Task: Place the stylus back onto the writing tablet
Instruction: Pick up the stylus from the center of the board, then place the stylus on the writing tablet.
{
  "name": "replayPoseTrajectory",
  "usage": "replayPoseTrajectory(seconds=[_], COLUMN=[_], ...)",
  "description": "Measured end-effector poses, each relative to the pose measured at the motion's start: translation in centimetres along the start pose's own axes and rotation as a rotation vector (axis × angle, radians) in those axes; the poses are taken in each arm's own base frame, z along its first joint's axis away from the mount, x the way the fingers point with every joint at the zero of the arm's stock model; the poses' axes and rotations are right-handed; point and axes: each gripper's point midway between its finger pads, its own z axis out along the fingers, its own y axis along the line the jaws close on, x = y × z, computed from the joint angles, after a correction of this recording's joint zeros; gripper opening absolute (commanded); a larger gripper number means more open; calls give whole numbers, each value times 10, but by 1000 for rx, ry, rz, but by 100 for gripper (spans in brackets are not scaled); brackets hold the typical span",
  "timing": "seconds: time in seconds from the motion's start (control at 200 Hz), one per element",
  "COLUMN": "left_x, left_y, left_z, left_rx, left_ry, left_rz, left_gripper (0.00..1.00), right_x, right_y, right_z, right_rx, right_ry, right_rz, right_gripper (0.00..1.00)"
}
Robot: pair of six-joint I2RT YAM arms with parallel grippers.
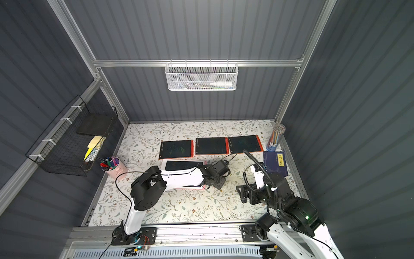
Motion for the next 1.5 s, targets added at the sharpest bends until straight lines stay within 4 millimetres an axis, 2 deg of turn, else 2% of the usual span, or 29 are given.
replayPoseTrajectory(seconds=[0.295, 0.505, 0.67, 0.921, 1.161, 1.351, 1.501], left_x=[-12, -4, -5, -3, 18, 23, 20], left_y=[10, 25, 36, 65, 97, 113, 119], left_z=[-11, -17, -26, -40, -39, -41, -43], left_rx=[15, 5, 2, -18, -61, -79, -73], left_ry=[-34, -30, -48, -75, -41, -38, -59], left_rz=[-48, -130, -199, -285, -336, -368, -383], left_gripper=[7, 7, 6, 6, 6, 8, 9], right_x=[1, 1, 1, 1, 0, 0, 1], right_y=[0, 0, 0, -1, -1, -1, -2], right_z=[0, 0, 0, 1, 2, 2, 4], right_rx=[1, 1, 2, 6, 9, 10, 14], right_ry=[2, 2, 2, 5, 5, 7, 15], right_rz=[0, 0, 0, 1, 4, 9, 12], right_gripper=[99, 99, 99, 99, 99, 99, 99])
